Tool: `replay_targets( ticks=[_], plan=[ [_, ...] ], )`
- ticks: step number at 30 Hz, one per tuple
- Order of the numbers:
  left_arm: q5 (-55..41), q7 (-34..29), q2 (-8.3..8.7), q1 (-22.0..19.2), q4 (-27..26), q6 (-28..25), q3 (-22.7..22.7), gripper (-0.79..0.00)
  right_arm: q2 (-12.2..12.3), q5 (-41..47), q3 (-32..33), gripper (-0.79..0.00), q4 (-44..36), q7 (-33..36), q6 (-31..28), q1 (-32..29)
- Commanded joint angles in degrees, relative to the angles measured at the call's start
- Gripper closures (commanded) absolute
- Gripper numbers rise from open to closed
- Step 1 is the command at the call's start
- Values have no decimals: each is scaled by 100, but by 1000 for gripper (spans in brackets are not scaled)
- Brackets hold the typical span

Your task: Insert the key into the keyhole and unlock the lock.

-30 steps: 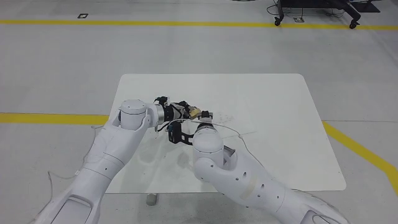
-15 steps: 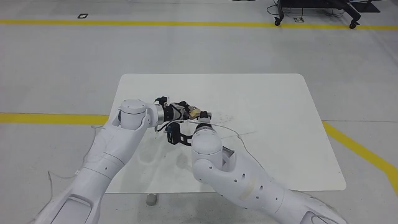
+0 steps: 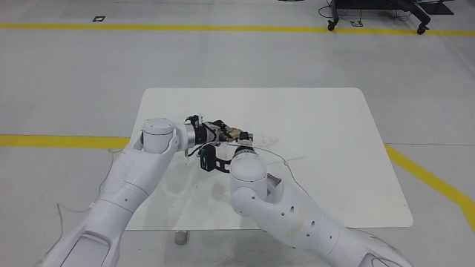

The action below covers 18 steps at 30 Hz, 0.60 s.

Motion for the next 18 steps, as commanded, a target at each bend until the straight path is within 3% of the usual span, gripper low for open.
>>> replay_targets(
  ticks=[1,7,18],
  plan=[
    [-26,-58,0,-14,28,9,-5,0,36,13,113,0,-155,-105,-105,-79],
    [-52,-239,0,-52,81,19,14,0,202,-28,589,0,-750,-577,-577,-455],
    [-331,-1038,11,-179,333,246,34,0,561,48,1771,0,-1685,-2036,-1600,-1325]
  ],
)
